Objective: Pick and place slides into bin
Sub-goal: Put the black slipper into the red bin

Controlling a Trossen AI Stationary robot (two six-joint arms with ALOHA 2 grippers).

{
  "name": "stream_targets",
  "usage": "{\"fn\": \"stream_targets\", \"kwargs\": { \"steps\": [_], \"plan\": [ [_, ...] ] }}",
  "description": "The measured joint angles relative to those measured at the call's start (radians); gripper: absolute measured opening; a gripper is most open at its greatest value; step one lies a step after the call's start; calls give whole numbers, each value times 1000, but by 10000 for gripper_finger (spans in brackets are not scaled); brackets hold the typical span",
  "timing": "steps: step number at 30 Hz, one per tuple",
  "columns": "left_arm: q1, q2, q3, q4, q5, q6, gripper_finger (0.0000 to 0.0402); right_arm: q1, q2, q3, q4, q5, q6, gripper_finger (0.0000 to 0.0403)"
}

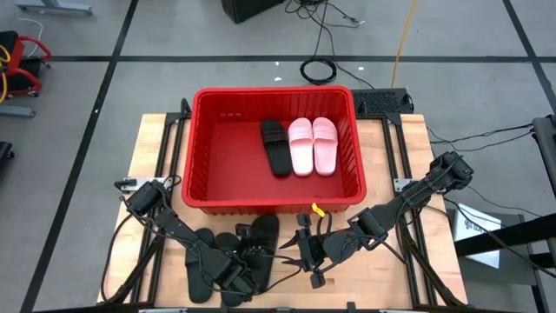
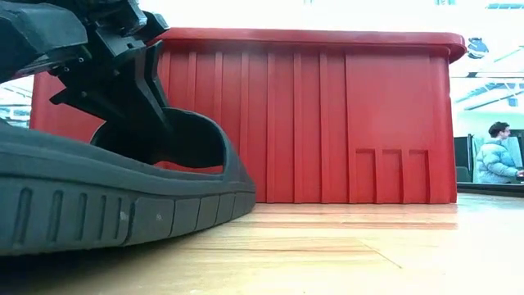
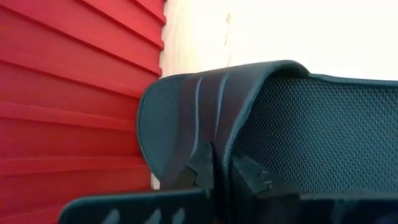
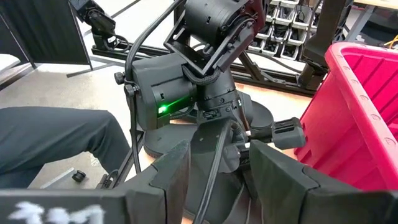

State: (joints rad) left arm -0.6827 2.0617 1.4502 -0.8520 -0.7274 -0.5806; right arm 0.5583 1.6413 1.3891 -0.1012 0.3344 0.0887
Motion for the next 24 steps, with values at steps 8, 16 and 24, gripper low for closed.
{"fn": "stream_targets", "kwargs": {
  "steps": [8,16,24],
  "plan": [
    [1,-15,0,0,45,-6,3,0,0,0,4,0,-25,155],
    [-23,-81,0,8,72,-31,10,0,0,0,23,1,-86,155],
    [-74,-143,0,24,51,-20,12,0,0,0,65,2,-137,155]
  ]
}}
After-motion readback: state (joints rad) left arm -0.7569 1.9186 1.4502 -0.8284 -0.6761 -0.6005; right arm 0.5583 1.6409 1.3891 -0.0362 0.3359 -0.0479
